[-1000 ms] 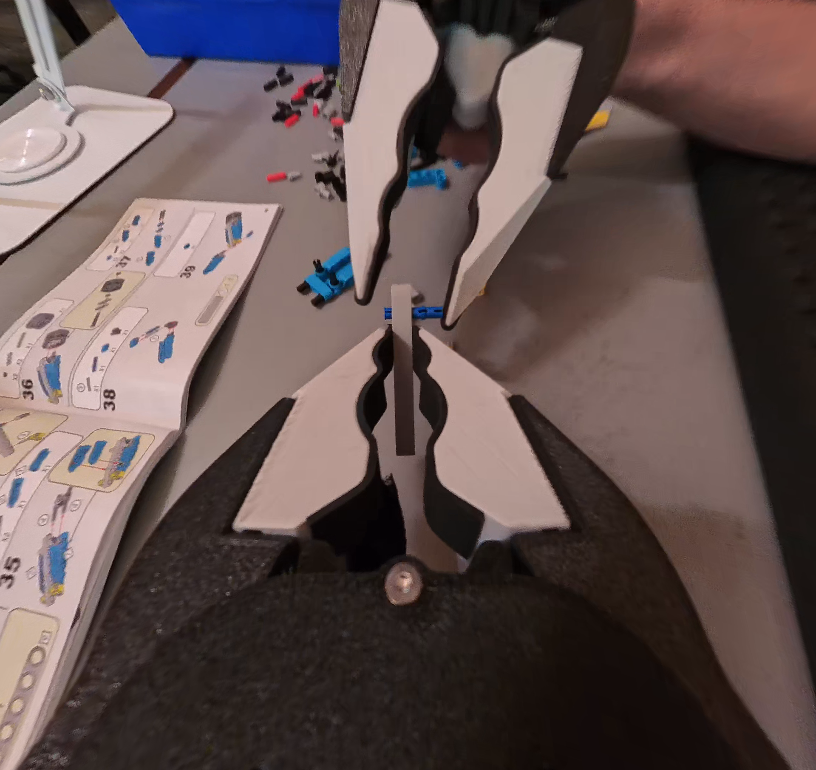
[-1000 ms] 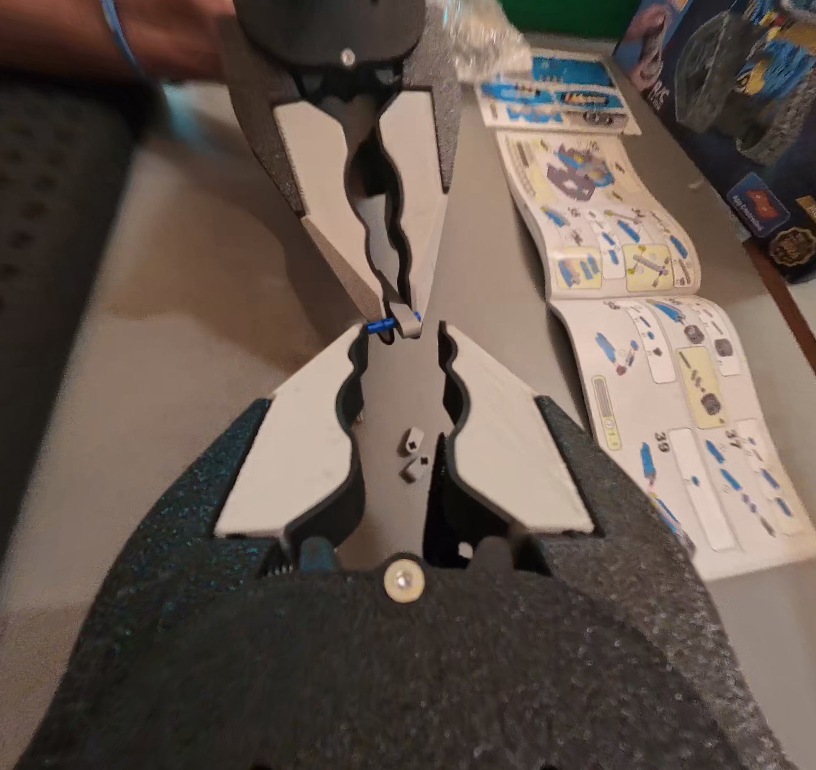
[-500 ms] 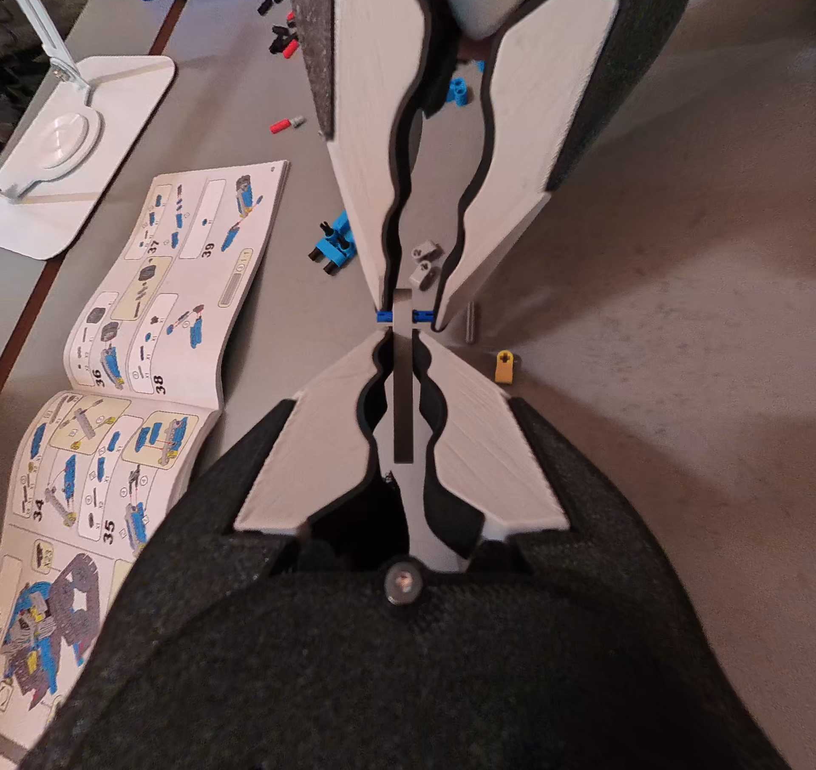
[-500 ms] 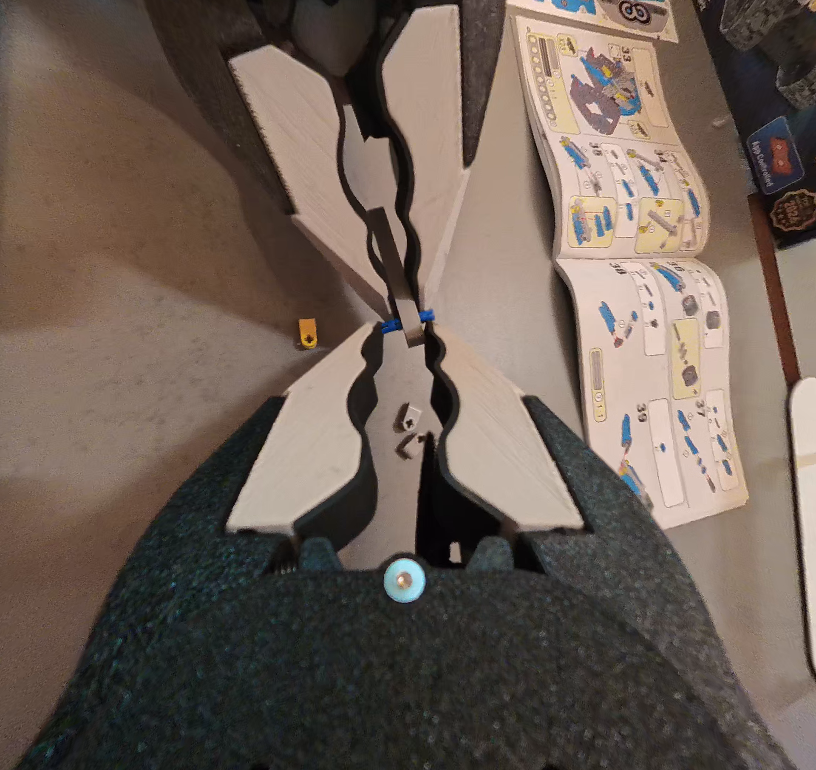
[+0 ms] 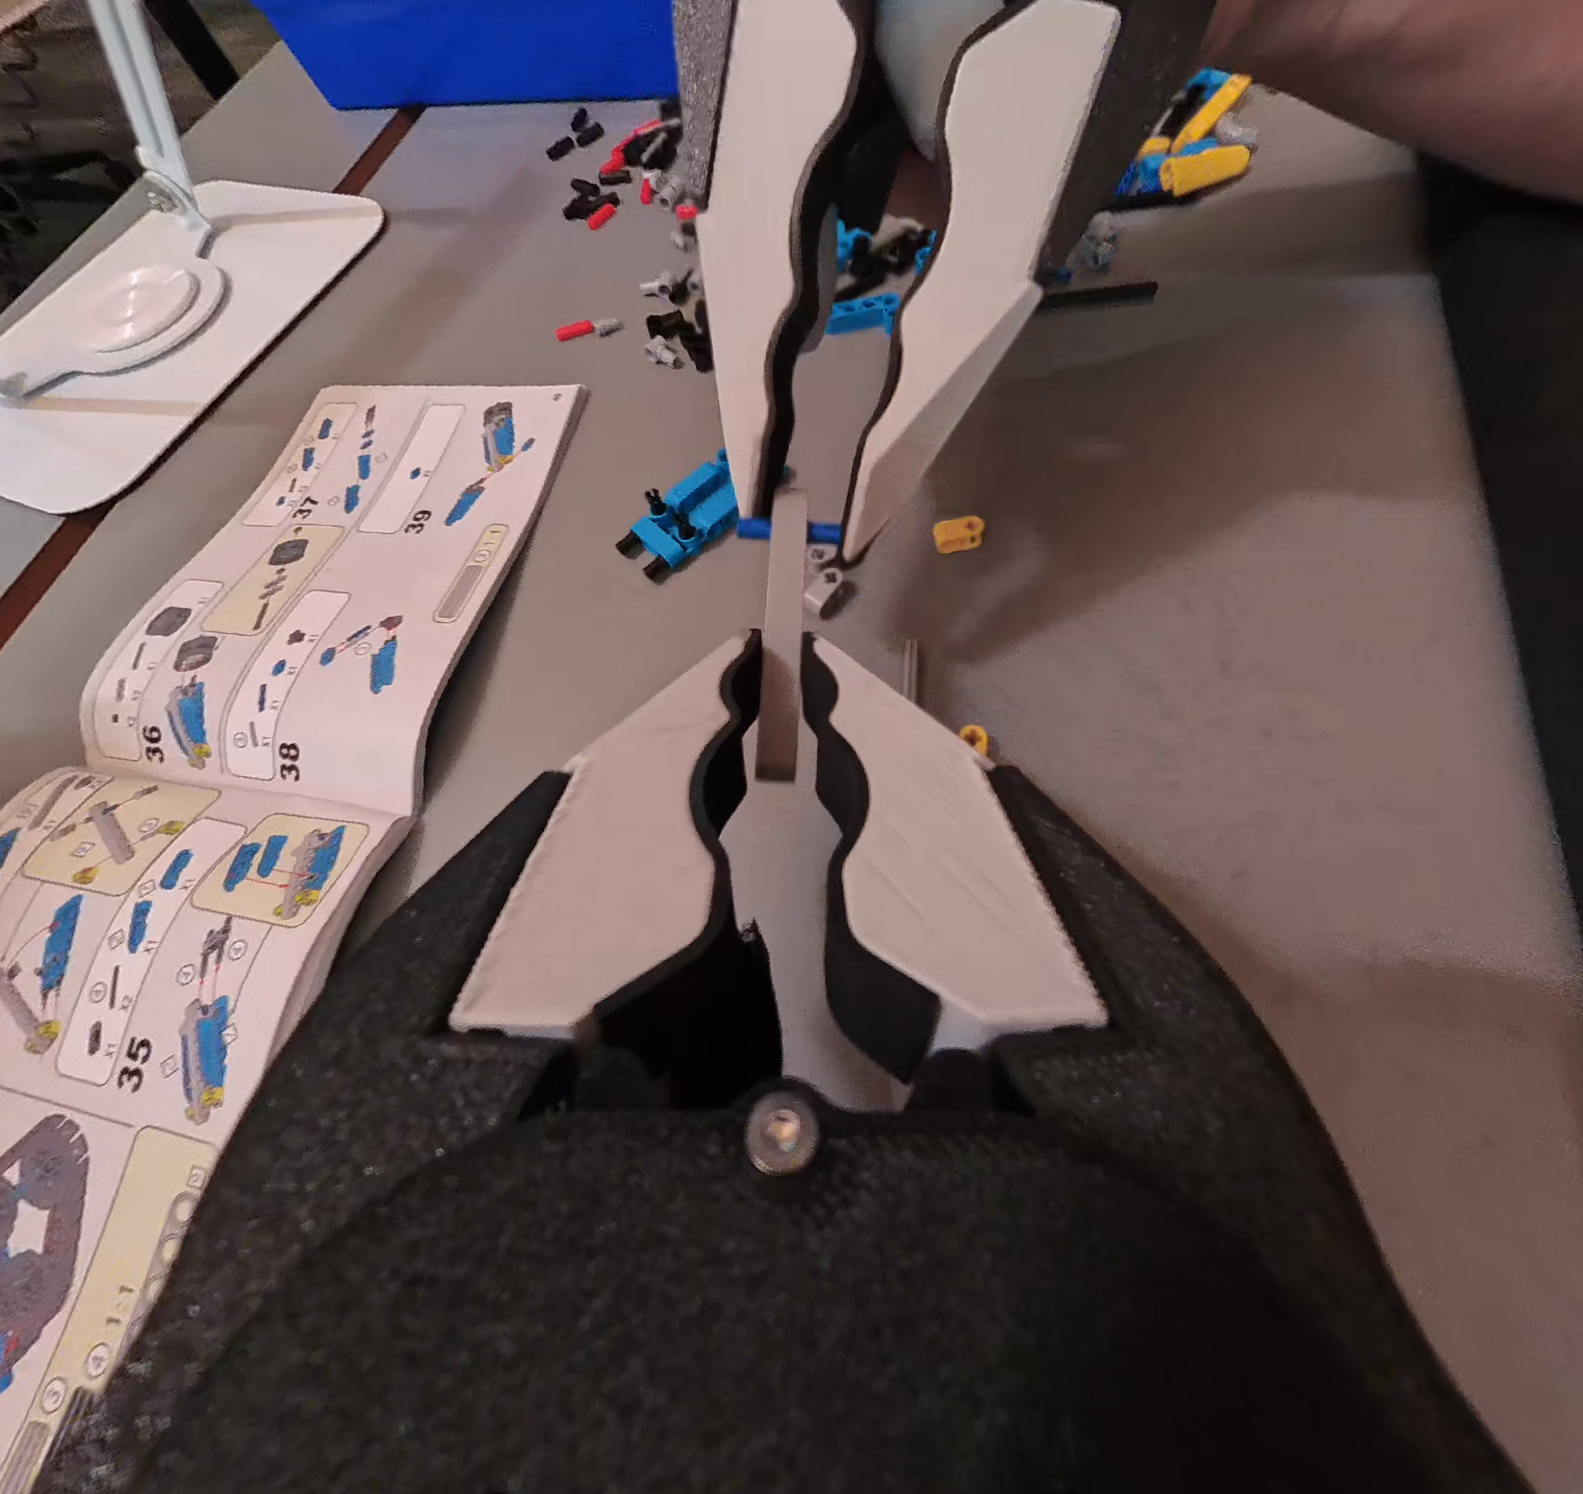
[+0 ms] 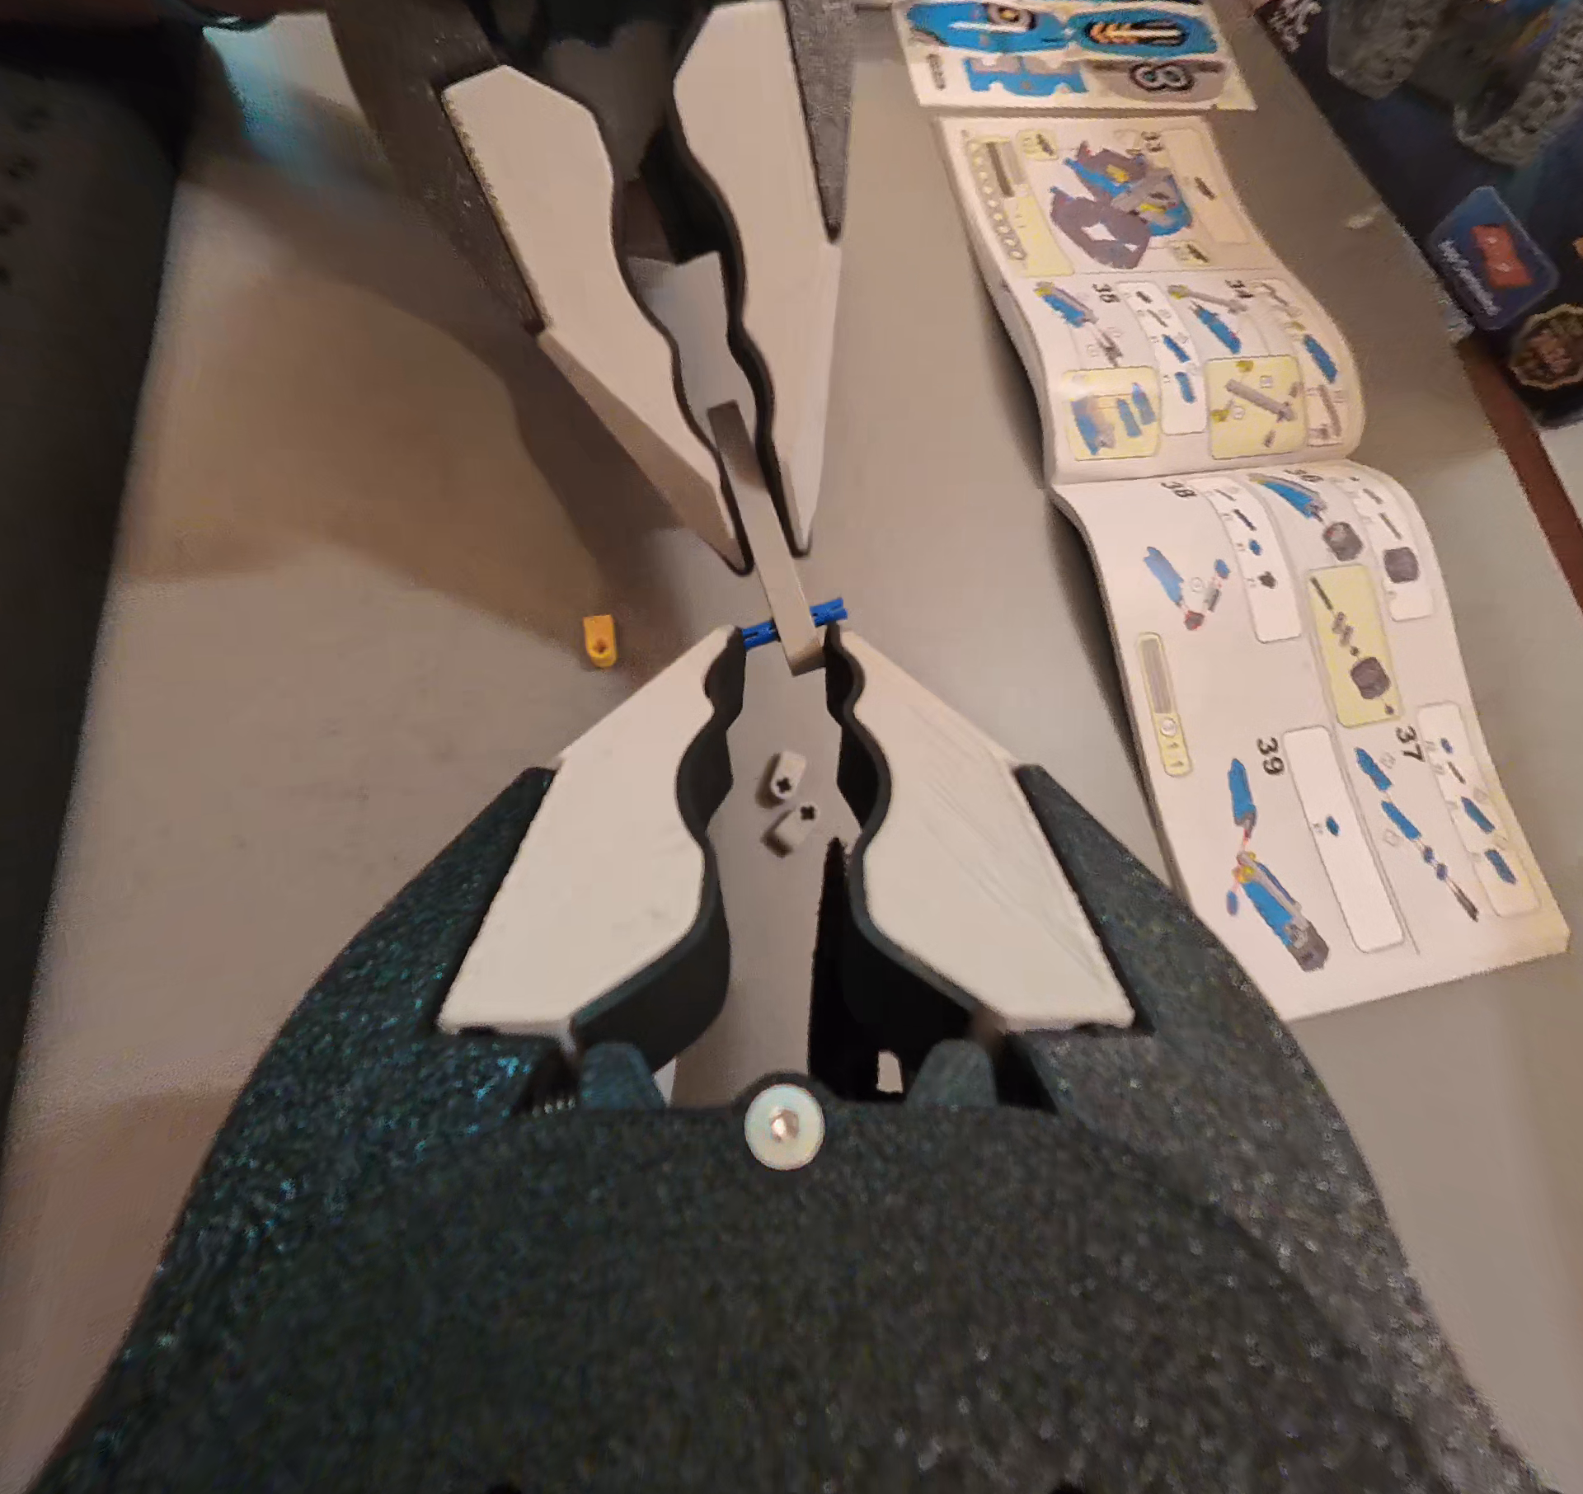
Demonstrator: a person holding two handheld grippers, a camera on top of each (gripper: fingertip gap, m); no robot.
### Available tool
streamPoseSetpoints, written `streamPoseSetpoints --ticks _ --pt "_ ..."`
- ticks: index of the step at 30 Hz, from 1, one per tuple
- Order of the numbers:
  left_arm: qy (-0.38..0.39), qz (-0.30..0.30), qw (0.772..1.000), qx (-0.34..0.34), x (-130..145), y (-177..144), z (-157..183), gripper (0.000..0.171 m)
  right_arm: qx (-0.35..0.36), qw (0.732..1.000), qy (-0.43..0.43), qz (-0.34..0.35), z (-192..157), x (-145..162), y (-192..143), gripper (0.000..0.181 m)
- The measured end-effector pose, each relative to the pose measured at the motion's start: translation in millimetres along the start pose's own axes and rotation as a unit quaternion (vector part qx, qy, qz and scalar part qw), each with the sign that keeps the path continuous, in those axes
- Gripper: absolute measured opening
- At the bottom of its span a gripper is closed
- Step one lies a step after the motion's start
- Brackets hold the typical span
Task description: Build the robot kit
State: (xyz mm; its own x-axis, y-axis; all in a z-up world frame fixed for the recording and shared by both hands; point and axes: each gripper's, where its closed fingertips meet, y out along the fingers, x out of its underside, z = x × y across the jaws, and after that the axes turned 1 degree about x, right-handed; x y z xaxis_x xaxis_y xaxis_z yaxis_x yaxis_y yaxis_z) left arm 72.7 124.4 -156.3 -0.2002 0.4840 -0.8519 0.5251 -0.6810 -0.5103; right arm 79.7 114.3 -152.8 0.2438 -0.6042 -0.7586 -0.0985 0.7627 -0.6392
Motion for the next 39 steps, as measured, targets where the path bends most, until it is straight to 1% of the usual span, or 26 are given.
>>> streamPoseSetpoints --ticks 3,5,6,9,11,12,14,16,20,23,25,27,33,39 --pt "0.004 0.027 1.0 -0.002 -7.6 -5.8 -1.9 0.007 -0.009 0.999 0.029 0.03 4.2 -4.1 -7.1 0.019" --pt "-0.006 0.042 0.999 -0.02 -11.1 -10.6 -10.6 0.007 0.012 0.997 0.039 0.062 11.7 -12.8 -10.8 0.02" --pt "-0.019 0.045 0.998 -0.038 -10.0 -14.3 -20.3 0.007 0.029 0.996 0.042 0.074 17.5 -15.7 -13.2 0.023" --pt "-0.084 0.05 0.985 -0.14 2.4 -32.2 -70.5 0.007 0.098 0.989 0.071 0.085 44.6 -14.1 -22.0 0.024" --pt "-0.148 0.054 0.968 -0.196 14.3 -46.7 -99.3 0.007 0.147 0.977 0.113 0.108 65.8 -16.1 -30.0 0.023" --pt "-0.18 0.05 0.958 -0.216 21.7 -52.1 -109.6 0.007 0.157 0.97 0.135 0.126 71.7 -18.6 -33.0 0.022" --pt "-0.233 0.041 0.942 -0.236 36.2 -57.9 -121.8 0.007 0.158 0.957 0.181 0.16 77.9 -23.2 -34.2 0.019" --pt "-0.267 0.039 0.93 -0.251 46.3 -61.4 -128.6 0.007 0.135 0.951 0.214 0.177 76.0 -25.1 -28.5 0.018" --pt "-0.307 0.048 0.919 -0.243 50.8 -63.2 -131.3 0.007 0.119 0.947 0.246 0.168 74.7 -18.6 -14.9 0.017" --pt "-0.309 0.041 0.918 -0.247 54.8 -63.0 -132.4 0.007 0.117 0.951 0.246 0.149 74.9 -9.7 -6.8 0.015" --pt "-0.28 0.011 0.919 -0.276 60.5 -65.5 -135.6 0.007 0.118 0.952 0.244 0.138 75.4 -4.8 -3.4 0.014" --pt "-0.252 -0.002 0.923 -0.292 59.6 -65.9 -136.3 0.007 0.122 0.953 0.242 0.134 76.5 -2.2 -2.6 0.013" --pt "-0.257 0.011 0.933 -0.253 55.2 -54.0 -127.7 0.007 0.129 0.954 0.24 0.123 79.0 4.4 -2.5 0.012" --pt "-0.249 0.003 0.934 -0.258 58.8 -52.2 -129.1 0.007 0.127 0.95 0.254 0.129 81.6 8.2 -4.6 0.011"
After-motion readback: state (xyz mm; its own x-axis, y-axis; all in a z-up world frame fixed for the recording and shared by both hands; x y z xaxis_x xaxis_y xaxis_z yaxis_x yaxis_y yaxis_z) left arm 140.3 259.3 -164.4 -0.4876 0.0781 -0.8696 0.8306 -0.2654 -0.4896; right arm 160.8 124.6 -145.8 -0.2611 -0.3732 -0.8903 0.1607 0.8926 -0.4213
